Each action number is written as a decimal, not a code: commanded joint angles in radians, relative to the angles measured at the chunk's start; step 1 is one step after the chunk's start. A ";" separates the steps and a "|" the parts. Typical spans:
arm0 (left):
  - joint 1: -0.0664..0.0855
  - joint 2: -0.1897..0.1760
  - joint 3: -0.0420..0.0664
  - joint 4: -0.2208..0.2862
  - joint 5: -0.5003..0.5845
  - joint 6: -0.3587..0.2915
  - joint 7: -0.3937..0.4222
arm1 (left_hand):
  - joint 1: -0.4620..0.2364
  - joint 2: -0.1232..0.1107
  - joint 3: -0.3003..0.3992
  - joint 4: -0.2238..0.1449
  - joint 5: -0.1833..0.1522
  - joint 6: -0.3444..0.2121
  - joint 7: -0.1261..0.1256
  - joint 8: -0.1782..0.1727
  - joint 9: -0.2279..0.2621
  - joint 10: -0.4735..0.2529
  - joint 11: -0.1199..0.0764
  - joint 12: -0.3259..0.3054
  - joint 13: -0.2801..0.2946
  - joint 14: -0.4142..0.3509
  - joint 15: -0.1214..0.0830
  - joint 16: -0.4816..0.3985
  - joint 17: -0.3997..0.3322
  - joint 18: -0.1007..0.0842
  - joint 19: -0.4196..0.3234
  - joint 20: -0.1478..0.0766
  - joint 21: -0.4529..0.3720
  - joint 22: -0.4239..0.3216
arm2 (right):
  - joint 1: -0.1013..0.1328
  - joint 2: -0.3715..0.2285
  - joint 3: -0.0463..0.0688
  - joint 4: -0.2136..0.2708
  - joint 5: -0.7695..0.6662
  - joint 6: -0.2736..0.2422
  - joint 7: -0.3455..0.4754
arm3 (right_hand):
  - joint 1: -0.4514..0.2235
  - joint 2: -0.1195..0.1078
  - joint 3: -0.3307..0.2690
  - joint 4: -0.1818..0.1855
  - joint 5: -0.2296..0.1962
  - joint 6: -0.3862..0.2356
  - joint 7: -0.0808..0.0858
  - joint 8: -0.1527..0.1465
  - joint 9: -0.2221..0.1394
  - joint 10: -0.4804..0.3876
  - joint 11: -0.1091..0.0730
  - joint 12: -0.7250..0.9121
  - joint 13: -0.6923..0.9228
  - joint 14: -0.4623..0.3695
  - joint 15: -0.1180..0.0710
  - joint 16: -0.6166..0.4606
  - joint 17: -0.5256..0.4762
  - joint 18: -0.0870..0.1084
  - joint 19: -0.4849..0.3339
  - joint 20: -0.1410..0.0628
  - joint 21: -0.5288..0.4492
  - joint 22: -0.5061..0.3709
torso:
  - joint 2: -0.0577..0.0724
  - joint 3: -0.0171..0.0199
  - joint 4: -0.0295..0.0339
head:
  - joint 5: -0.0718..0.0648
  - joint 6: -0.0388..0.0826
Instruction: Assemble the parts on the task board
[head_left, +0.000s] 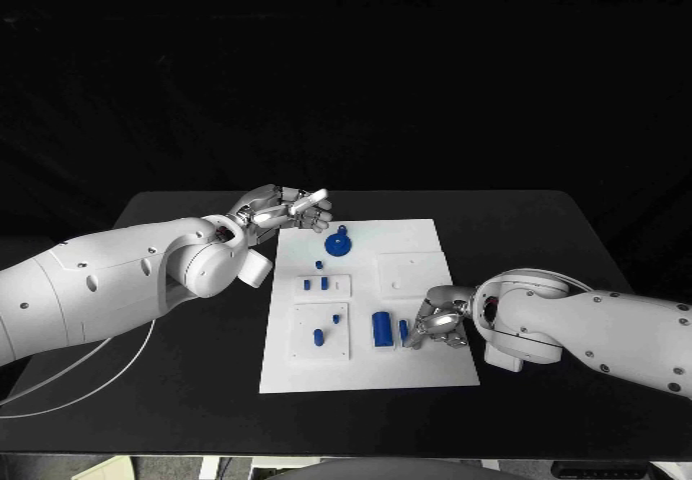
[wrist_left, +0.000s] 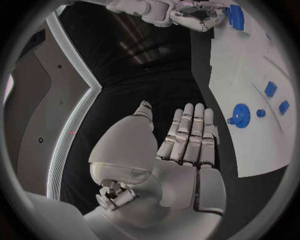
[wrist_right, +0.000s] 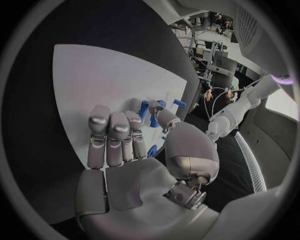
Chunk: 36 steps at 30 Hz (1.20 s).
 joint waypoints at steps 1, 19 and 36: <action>0.000 0.000 0.001 0.003 0.004 0.014 0.008 | 0.009 0.000 -0.006 -0.001 0.004 0.006 0.012 0.007 -0.001 0.009 0.001 -0.006 -0.001 0.003 0.003 0.005 -0.002 0.014 0.006 -0.001 -0.006 0.016 | -0.001 0.002 0.000 -0.001 -0.016 0.043 0.001 | 0.009 0.007 0.021 0.002 -0.004 -0.001 0.001 0.005 0.002 -0.002 -0.001 -0.005 -0.001 0.000 -0.008 -0.003 0.001 0.040 0.000 -0.008 -0.002 0.002 | 0.000 -0.0008 0.0003 | 0.000 -0.001; 0.000 0.001 0.001 0.002 0.004 0.014 0.012 | 0.013 0.002 -0.007 -0.001 0.004 0.007 0.012 0.007 -0.001 0.009 0.001 -0.006 -0.001 0.003 0.003 0.005 -0.002 0.014 0.007 -0.001 -0.007 0.016 | -0.001 0.000 0.000 -0.010 -0.006 0.008 0.014 | 0.022 -0.015 0.044 -0.012 -0.004 -0.001 0.002 0.009 0.005 0.000 0.001 -0.004 -0.001 0.001 -0.005 -0.002 0.002 0.040 0.001 -0.003 0.003 0.006 | 0.000 0.0003 -0.0003 | 0.001 -0.001; 0.001 0.018 0.001 -0.056 0.054 -0.007 0.026 | 0.056 -0.007 -0.016 -0.001 0.003 0.033 -0.004 0.020 -0.001 0.029 -0.012 0.000 0.001 0.005 0.000 0.008 -0.003 0.006 -0.003 -0.001 -0.017 0.021 | 0.014 -0.007 0.031 -0.178 0.361 -0.055 0.483 | 0.007 -0.046 -0.123 -0.063 0.091 -0.089 0.028 -0.015 0.020 -0.074 0.025 -0.014 0.003 -0.044 0.013 -0.038 -0.005 0.040 -0.057 -0.002 -0.041 -0.003 | -0.004 -0.0009 -0.0004 | -0.007 0.060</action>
